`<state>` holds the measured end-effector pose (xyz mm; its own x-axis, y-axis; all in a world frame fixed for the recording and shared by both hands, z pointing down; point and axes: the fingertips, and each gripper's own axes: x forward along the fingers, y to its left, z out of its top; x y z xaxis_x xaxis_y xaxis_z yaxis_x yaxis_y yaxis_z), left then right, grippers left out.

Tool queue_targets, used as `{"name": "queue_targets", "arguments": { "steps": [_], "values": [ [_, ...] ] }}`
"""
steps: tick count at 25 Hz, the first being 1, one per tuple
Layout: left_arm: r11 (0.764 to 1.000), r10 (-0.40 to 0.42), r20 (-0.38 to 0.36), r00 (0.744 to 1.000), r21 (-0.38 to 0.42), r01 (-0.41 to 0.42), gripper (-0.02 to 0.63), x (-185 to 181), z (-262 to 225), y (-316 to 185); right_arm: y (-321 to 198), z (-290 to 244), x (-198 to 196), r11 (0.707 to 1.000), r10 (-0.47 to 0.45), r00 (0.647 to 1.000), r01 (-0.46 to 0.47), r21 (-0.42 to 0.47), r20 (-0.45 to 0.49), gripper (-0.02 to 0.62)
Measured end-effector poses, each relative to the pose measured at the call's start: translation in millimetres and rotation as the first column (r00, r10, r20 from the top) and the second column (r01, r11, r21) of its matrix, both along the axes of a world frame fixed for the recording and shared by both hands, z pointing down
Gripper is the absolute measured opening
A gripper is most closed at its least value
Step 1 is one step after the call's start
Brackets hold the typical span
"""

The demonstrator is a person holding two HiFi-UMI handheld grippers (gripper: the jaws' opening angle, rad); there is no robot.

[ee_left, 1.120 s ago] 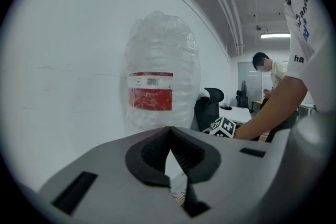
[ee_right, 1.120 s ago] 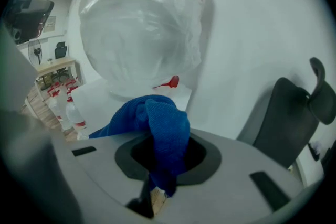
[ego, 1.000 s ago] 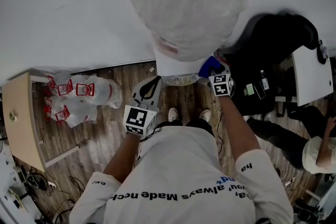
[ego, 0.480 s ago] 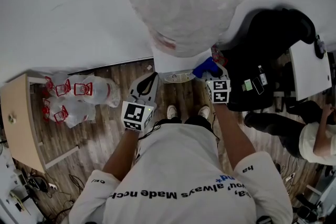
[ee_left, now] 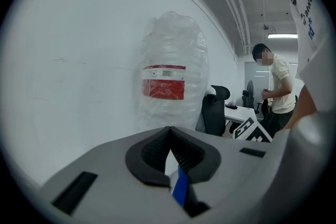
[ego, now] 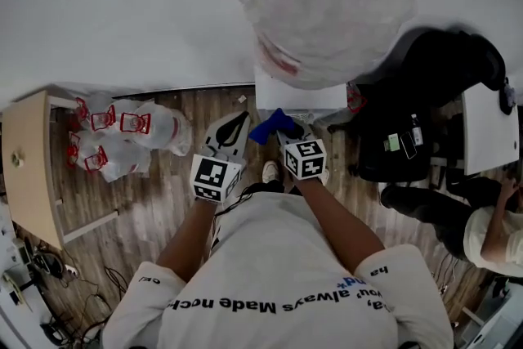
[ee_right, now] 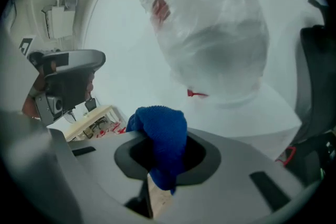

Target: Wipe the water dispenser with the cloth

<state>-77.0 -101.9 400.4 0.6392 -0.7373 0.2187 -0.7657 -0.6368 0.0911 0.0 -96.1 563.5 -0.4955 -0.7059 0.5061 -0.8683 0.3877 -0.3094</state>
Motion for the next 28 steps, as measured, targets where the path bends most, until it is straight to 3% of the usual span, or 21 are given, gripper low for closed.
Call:
{"name": "queue_targets", "arguments": {
  "steps": [4,8,15,28],
  "values": [
    [1.0,-0.028,0.004,1.0,-0.008,0.028,0.018,-12.9,3.3,1.7,-8.8,33.5,-50.1,0.994,-0.067,0.997,0.069,-0.089,0.033,0.077],
    [0.999,-0.049,0.002,0.999,-0.013,0.049,0.018,-21.7,4.9,4.5,-24.4,65.4,-64.1,0.984,-0.052,0.998,0.055,-0.167,0.019,0.077],
    [0.998,-0.057,0.003,0.998,-0.018,0.057,0.018,-27.9,6.2,5.8,-28.6,90.9,-43.7,0.969,0.044,0.999,-0.038,-0.246,0.02,0.074],
    [1.0,-0.027,-0.005,1.0,0.005,0.027,0.018,-15.6,-3.3,-3.8,-26.5,89.4,-5.1,0.959,0.124,0.992,-0.111,-0.261,0.033,0.074]
  ]
}}
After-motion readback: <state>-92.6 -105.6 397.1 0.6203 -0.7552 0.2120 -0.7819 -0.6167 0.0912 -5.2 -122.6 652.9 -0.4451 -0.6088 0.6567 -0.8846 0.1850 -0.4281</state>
